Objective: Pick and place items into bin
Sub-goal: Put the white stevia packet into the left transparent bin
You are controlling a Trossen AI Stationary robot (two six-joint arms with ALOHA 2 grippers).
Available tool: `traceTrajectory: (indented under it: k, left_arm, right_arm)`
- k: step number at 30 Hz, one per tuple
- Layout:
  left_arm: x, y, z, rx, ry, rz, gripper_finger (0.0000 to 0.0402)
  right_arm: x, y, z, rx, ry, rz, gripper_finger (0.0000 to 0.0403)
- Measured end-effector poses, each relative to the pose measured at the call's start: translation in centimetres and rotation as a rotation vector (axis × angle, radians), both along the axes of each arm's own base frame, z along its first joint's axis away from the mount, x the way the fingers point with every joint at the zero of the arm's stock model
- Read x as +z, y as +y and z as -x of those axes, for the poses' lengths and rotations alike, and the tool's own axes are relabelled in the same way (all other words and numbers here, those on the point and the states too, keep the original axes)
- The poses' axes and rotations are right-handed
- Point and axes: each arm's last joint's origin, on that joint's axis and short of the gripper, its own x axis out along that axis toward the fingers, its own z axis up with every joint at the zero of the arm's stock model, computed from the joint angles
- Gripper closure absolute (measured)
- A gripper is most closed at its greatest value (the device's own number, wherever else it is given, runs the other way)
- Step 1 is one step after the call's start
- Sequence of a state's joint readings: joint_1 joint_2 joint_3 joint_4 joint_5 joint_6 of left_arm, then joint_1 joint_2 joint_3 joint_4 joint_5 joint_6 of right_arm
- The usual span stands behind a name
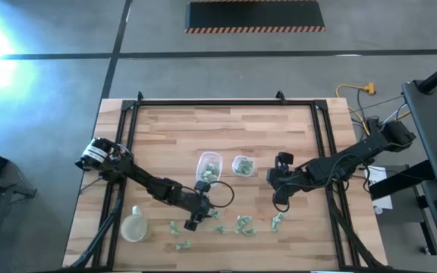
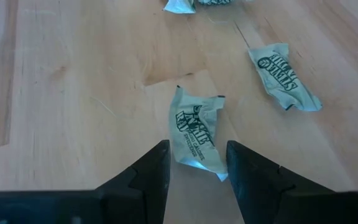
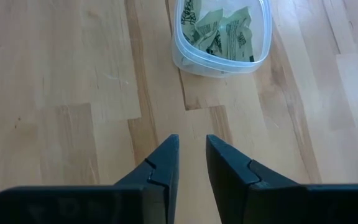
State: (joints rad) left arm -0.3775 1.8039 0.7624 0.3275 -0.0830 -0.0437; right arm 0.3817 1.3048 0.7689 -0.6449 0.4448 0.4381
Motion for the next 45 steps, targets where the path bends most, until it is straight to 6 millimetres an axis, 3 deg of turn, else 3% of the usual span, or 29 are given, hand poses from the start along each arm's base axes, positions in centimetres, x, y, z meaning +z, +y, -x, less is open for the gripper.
traceTrajectory:
  k: [7,24,35,45]
  left_arm:
    - [0.0,0.0,0.0,-0.002,0.001,0.002,0.0277]
    - [0.7,-0.1,-0.5,-0.034,-0.034,-0.036,0.0396]
    - [2.7,-1.3,-1.4,-0.093,-0.109,-0.085,0.0401]
    - [6.8,0.6,0.7,0.230,-0.121,-0.407,0.0401]
  right_arm:
    - [0.0,0.0,0.0,0.000,0.000,0.000,0.0326]
    - [0.0,0.0,0.0,0.000,0.001,0.001,0.0326]
    - [0.0,0.0,0.0,0.003,0.003,0.003,0.0337]
    - [-0.1,0.0,0.0,0.003,0.002,0.003,0.0337]
